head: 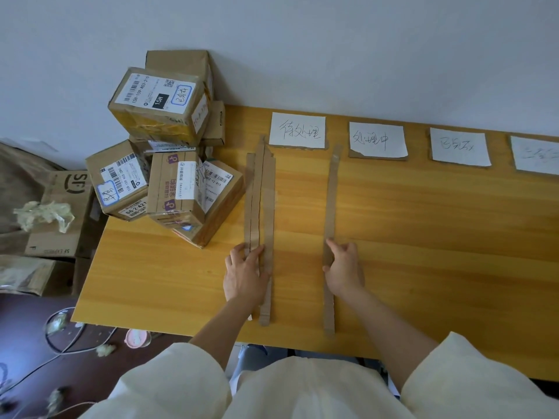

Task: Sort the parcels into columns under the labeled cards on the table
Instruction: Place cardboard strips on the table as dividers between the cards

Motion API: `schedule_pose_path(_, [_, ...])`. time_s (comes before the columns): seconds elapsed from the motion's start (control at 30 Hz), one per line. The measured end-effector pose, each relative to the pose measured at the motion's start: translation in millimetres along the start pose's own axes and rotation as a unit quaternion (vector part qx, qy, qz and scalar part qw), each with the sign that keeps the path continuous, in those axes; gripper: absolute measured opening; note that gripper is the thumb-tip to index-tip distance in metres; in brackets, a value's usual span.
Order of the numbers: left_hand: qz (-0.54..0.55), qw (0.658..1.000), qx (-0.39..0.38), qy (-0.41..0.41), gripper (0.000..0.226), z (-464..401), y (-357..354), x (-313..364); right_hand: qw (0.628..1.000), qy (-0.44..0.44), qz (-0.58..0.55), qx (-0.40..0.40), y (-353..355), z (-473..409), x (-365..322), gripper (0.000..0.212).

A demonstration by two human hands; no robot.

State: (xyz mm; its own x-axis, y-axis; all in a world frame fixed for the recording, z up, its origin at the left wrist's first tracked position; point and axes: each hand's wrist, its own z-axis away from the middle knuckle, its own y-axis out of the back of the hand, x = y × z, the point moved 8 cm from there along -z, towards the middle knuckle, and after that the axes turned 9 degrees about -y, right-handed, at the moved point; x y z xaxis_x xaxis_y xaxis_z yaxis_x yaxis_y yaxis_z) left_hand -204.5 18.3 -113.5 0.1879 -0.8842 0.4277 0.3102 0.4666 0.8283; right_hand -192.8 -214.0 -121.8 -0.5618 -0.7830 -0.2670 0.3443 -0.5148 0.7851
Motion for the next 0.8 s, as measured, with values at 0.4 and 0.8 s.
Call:
schedule_pose_path(0.4, [0.062,0.998,0.011,0.016,0.049,-0.6,10.0,-7.2,0.999,0.029,-0.038,-0.004,13.7,12.0,-27.4,0.044])
schedule_pose_path(0.8, [0.160,0.986,0.036,0.035,0.043,-1.0,23.6,-20.9,0.982,0.083,-0.074,-0.153,-19.5,29.1,-81.9,0.041])
